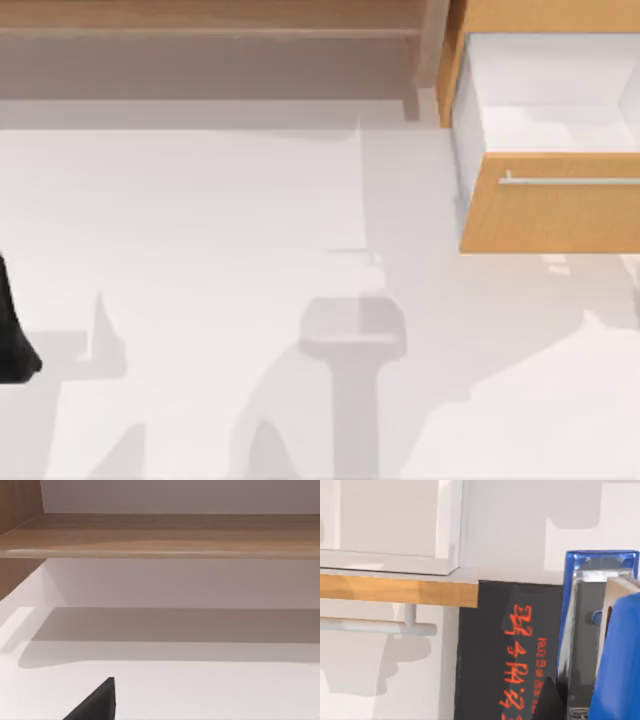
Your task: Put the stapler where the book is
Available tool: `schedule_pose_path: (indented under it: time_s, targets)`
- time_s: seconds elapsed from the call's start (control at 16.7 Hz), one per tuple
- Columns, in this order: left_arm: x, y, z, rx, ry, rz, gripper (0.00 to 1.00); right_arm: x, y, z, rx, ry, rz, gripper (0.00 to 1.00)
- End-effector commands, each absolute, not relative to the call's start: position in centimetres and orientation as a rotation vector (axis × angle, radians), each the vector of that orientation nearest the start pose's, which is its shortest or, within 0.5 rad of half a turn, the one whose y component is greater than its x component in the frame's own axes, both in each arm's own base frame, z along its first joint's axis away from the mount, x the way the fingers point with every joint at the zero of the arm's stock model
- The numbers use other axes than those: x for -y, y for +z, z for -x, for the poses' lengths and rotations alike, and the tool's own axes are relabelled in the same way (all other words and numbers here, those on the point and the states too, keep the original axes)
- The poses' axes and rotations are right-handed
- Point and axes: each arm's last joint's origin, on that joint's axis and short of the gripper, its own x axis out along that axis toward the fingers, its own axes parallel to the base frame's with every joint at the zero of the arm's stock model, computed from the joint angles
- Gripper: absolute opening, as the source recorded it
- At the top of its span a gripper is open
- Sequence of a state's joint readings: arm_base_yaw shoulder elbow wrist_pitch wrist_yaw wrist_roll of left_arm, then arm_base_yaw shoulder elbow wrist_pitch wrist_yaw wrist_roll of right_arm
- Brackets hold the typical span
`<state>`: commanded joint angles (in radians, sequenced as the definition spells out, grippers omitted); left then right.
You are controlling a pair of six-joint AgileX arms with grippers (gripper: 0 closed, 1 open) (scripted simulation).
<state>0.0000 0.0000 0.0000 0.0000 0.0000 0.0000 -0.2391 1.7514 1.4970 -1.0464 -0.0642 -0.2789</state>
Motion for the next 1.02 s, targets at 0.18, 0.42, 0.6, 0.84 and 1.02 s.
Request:
schedule_pose_path:
  time_s: [0.18,0.42,0.6,0.84,1.02]
  targets:
    - [0.1,16.0,-10.6,0.000,0.000,0.000,1.00,9.8,22.9,-33.7,-1.366,0.019,0.021,0.00]
    - [0.1,16.0,-10.6,0.000,0.000,0.000,1.00,11.7,19.2,-33.6,-1.440,0.000,0.003,0.00]
    - [0.1,16.0,-10.6,0.000,0.000,0.000,1.00,12.1,18.4,-33.6,-1.457,-0.005,0.000,0.00]
    - [0.1,16.0,-10.6,0.000,0.000,0.000,1.00,11.9,18.5,-33.6,-1.454,-0.002,0.002,0.00]
    - [0.1,16.0,-10.6,0.000,0.000,0.000,1.00,12.2,17.5,-33.7,-1.454,-0.007,-0.001,0.00]
